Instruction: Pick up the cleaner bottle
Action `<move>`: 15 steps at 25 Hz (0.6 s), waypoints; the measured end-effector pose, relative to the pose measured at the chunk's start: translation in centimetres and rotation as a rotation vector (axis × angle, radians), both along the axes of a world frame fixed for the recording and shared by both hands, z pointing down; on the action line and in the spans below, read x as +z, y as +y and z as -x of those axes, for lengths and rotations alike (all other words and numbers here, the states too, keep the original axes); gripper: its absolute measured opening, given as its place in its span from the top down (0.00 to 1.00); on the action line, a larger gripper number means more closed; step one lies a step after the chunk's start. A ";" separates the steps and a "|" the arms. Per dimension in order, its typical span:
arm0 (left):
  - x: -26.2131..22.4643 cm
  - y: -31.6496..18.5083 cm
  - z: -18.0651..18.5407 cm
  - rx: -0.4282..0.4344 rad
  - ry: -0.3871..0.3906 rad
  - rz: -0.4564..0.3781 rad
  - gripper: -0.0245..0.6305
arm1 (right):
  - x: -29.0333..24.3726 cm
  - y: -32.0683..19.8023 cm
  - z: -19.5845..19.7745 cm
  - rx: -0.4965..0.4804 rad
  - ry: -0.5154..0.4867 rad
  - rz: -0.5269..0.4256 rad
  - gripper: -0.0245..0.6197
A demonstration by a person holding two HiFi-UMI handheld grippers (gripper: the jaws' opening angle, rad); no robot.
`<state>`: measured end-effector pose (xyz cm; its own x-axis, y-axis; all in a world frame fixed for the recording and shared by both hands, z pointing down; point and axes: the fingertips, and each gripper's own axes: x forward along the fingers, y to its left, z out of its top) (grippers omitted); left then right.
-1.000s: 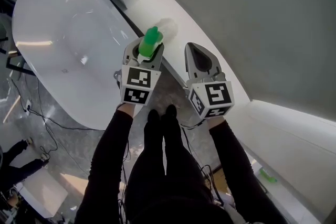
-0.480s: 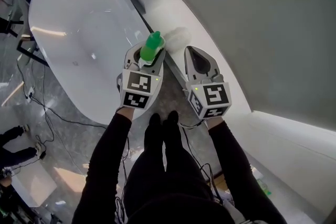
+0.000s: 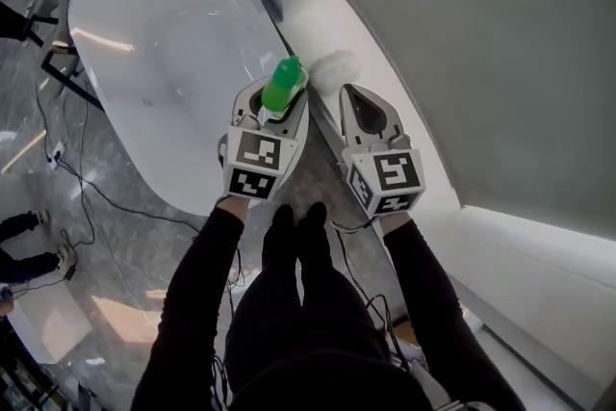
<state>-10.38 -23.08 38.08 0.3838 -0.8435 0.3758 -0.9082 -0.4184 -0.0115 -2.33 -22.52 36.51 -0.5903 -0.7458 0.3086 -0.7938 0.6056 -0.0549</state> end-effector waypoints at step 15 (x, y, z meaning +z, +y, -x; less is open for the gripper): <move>-1.3 2.3 2.9 -0.045 0.006 -0.021 0.68 | -1.6 1.9 2.7 -0.050 0.008 -0.028 0.96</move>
